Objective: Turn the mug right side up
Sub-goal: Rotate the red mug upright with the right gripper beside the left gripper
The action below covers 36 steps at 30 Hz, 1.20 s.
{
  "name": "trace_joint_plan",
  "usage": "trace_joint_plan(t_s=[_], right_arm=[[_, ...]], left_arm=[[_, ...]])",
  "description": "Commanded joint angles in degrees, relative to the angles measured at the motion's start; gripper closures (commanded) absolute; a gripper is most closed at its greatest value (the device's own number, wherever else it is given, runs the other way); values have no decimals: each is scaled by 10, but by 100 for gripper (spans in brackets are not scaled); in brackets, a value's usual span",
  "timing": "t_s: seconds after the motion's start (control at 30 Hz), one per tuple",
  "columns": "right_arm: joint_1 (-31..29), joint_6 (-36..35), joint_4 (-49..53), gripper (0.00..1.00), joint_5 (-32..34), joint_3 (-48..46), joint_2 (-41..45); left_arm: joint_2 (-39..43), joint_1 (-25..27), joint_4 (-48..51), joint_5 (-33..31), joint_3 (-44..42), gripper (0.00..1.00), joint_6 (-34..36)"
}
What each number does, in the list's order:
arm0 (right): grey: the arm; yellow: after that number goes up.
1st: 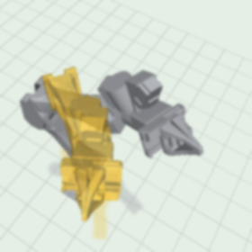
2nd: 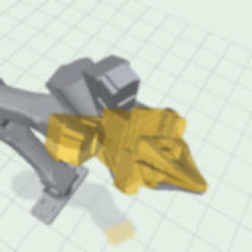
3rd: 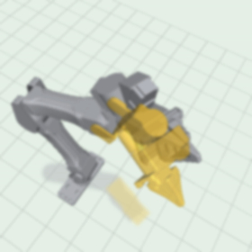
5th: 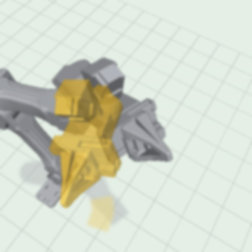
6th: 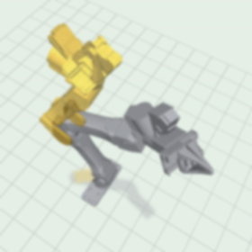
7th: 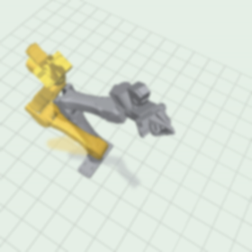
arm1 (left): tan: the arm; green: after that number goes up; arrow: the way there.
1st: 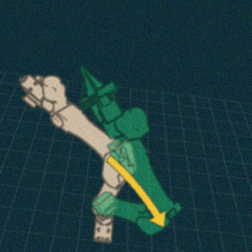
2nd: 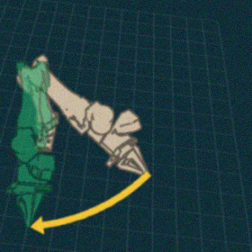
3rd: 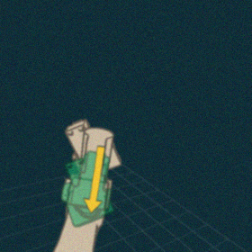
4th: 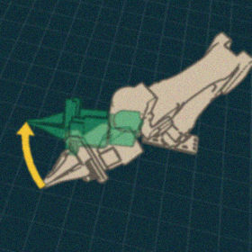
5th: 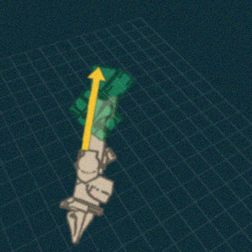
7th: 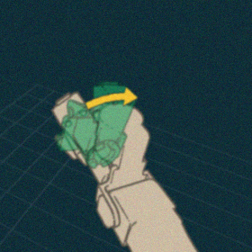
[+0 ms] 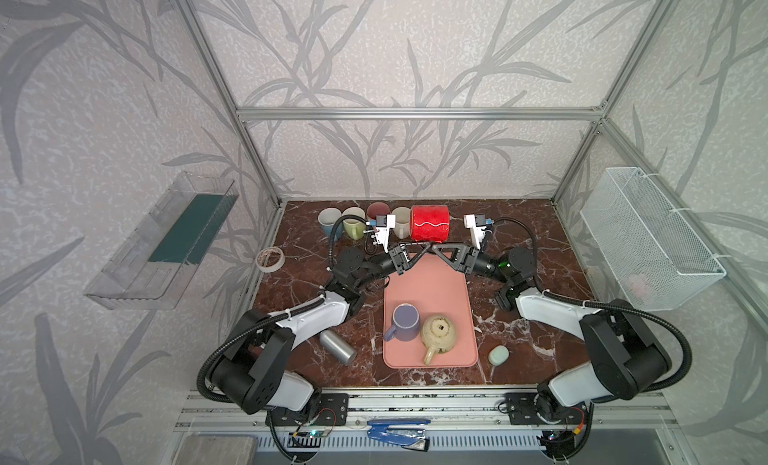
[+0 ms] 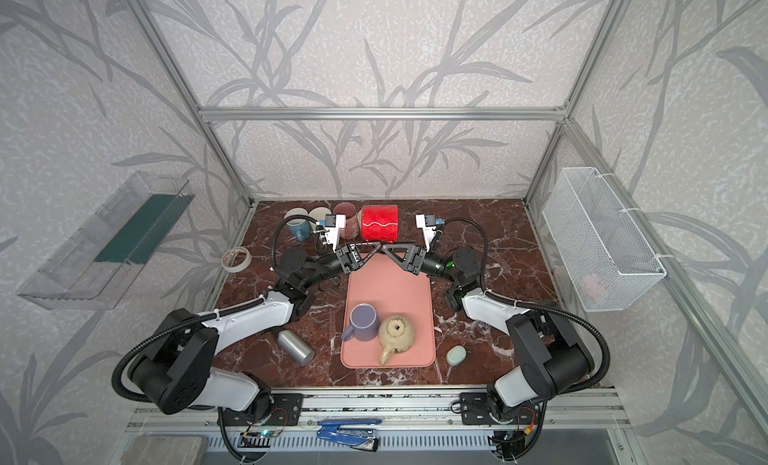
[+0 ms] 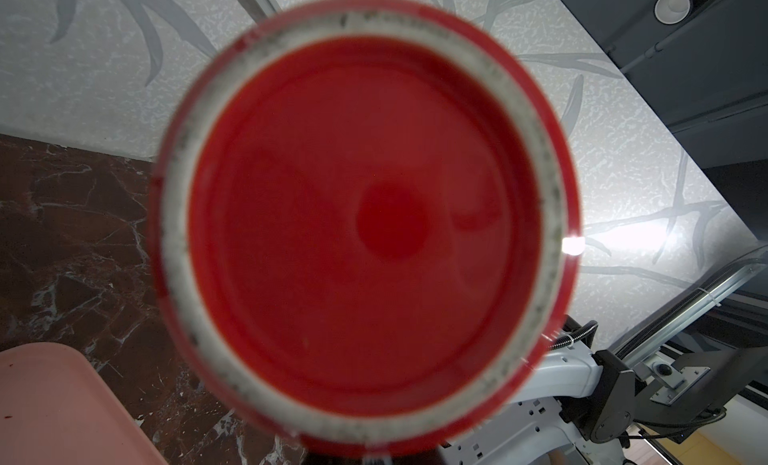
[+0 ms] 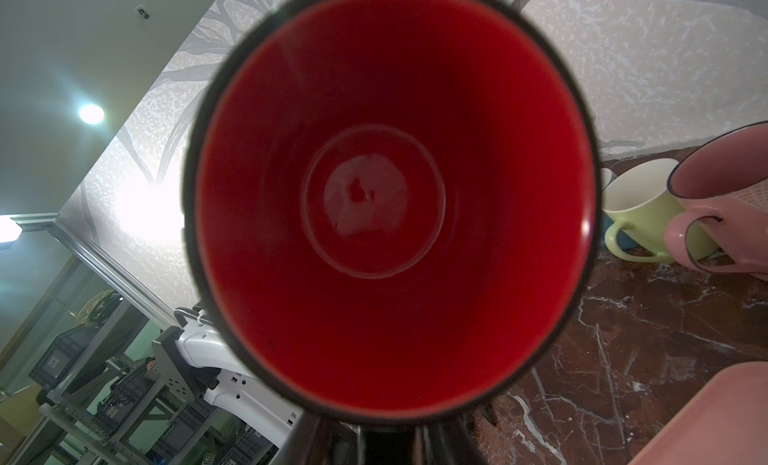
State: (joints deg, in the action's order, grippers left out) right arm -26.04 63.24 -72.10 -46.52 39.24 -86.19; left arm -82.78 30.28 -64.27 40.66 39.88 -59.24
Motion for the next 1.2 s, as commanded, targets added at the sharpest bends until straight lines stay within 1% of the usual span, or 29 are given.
trace_joint_plan(t_s=[0.0, 0.37, 0.53, 0.7, 0.87, 0.9, 0.93, 1.0, 1.07, 1.17], right_arm=[[-2, -15, -3, 69, 6, 19, 21], [-2, -15, -5, 73, 12, 32, 10], [-2, -15, -10, 82, 12, 32, 6], [-1, -18, -9, 100, 14, 30, 7], [-2, -17, -12, 100, 13, 26, 7], [-1, -19, -10, 100, 13, 25, 8], [-1, -18, -10, 100, 13, 24, 9], [-1, -24, 0, 100, 13, 22, 15], [0, -34, 16, 100, 13, 17, 22], [1, -54, 47, 100, 18, 9, 38]], left_arm=[[14, 2, -82, 11, -1, 100, -7], [-5, 17, -92, 10, -6, 100, -7], [-13, 21, -95, 11, -2, 100, -7], [-18, 22, -99, 10, -4, 100, -9], [-26, 22, -101, 10, -5, 100, -14], [-28, 22, -102, 11, -5, 98, -13], [-30, 22, -102, 13, -5, 94, -12], [-32, 22, -102, 12, -7, 81, -11], [-32, 21, -98, 10, -11, 72, -8], [-33, 21, -92, 4, -17, 66, -1]])
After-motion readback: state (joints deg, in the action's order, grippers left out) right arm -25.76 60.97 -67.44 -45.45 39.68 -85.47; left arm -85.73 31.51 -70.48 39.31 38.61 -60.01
